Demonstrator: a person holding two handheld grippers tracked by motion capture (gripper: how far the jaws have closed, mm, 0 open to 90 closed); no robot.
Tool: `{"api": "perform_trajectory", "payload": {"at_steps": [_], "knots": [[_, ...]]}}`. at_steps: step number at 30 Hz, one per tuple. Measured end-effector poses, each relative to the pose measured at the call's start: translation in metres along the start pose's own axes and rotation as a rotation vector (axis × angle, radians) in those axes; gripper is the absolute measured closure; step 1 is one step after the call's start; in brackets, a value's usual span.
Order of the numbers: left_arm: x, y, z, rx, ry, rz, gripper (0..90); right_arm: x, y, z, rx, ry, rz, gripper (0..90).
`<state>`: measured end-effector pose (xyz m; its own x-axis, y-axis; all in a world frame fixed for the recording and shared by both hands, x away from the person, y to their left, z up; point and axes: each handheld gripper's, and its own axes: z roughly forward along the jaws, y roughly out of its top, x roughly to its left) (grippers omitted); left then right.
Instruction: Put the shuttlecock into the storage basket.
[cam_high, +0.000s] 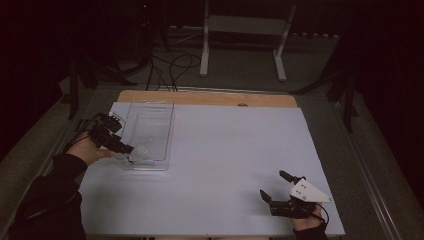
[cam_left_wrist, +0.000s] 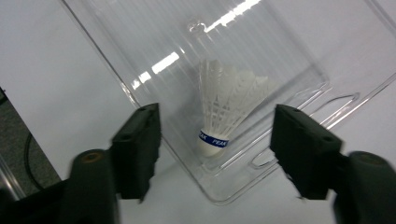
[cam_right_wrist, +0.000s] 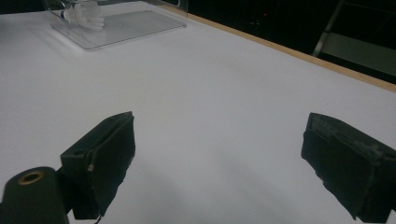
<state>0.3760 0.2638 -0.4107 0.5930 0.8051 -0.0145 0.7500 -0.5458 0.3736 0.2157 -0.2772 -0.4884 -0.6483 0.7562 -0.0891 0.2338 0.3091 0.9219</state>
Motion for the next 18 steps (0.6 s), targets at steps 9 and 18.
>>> {"api": "perform_trajectory", "payload": {"at_steps": [9,18], "knots": [[-0.008,0.003,-0.005,-0.059,-0.039,0.005,0.2,0.000,0.000,0.000,-0.001,-0.001,0.002,9.7],[-0.021,0.006,-0.007,-0.149,-0.094,0.060,0.0,0.000,0.000,0.000,-0.002,0.002,0.000,9.7]]}}
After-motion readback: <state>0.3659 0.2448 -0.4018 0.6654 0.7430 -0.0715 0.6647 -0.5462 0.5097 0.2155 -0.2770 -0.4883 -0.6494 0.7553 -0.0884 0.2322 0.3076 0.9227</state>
